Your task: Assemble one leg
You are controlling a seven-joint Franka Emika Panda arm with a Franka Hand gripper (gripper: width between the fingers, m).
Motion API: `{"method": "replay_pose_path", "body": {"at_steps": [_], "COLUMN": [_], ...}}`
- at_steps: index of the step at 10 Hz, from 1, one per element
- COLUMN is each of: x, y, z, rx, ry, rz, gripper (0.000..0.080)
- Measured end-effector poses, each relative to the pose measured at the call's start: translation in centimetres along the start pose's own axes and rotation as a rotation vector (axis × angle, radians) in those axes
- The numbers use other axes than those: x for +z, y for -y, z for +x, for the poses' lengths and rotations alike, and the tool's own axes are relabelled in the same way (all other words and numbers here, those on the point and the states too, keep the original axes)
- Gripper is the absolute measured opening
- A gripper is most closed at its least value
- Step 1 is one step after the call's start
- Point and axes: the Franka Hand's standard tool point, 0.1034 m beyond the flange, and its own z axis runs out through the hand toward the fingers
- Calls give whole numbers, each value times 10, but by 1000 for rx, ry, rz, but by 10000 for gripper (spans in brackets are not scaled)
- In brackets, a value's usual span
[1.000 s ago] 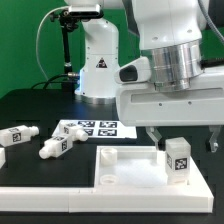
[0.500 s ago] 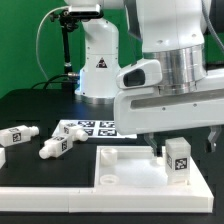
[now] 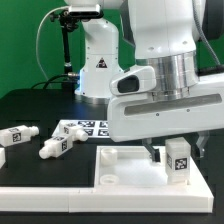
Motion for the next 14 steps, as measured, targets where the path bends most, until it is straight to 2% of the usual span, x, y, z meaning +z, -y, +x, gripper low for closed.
{"method": "replay_pose_path", "body": {"at_steps": [1,2,3,5,6,7,8,10,11,12,13,14], "x": [0,0,0,0,2,2,3,3,3,4,1,-3], "y": [1,1,1,0,3,4,3,4,4,4,2,3], "z": [0,0,0,-4,-8,-8,-8,-8,-10,-11,-9,-8], "rx": [61,127,282,640,869,1062,1159,1193,1085,922,736,531], "ry": [0,-1,-5,-53,-56,-43,-36,-35,-37,-36,-21,-8], "rz": [1,0,-11,-12,9,43,64,65,53,33,25,1], "gripper": [282,282,284,284,284,284,284,284,374,374,556,556]}}
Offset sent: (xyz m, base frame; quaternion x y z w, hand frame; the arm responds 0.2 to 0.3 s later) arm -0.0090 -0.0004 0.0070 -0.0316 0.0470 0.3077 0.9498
